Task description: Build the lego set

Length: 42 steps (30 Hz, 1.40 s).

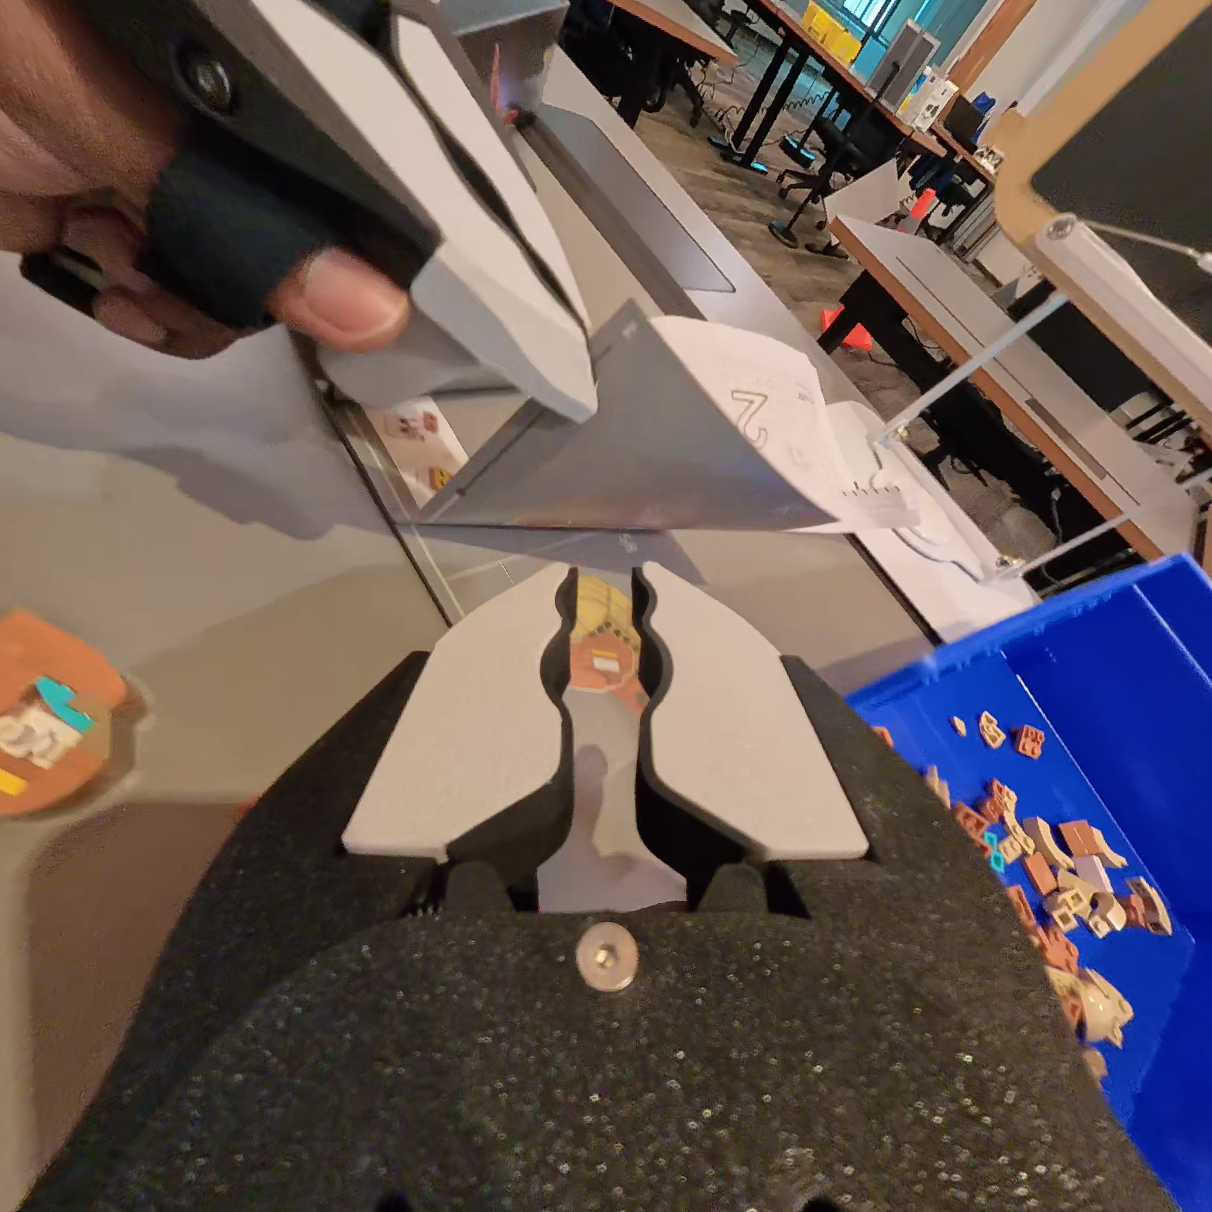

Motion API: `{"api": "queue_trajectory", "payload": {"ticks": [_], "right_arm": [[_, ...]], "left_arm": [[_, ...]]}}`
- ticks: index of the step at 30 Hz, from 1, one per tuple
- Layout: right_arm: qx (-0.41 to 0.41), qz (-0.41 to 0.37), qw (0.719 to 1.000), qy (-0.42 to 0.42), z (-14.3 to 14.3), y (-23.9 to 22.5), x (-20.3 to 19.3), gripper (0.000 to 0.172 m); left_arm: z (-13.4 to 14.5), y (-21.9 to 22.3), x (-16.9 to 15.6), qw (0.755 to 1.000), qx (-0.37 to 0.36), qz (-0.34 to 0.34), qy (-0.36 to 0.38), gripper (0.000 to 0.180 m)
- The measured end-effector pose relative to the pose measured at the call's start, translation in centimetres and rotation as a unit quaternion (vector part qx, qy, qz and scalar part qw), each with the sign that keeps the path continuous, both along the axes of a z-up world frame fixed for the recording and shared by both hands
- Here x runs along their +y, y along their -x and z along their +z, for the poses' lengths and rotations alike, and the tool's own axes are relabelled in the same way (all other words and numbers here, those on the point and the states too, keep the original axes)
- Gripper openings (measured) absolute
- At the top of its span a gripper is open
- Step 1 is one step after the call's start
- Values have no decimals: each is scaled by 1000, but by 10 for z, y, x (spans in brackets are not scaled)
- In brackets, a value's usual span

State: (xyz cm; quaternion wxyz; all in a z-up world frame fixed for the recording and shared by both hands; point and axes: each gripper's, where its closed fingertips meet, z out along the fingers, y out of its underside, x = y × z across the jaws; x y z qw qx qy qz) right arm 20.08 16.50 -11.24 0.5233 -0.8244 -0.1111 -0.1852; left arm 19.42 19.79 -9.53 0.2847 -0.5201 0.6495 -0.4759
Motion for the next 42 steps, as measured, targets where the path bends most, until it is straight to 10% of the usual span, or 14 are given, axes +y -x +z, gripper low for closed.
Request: {"api": "queue_trajectory", "payload": {"ticks": [8,25,33,42], "right_arm": [[-1,-4,1000,24,5,16,55,16],[44,-7,994,104,-31,13,122,14],[43,1,993,111,-36,17,129,13],[41,8,993,112,-35,21,132,13]], "left_arm": [[27,41,73,986,-71,105,103,0],[-20,98,133,983,1,143,115,16],[-29,125,142,990,74,98,-63,49],[-56,171,159,931,201,25,-305,51]]}}
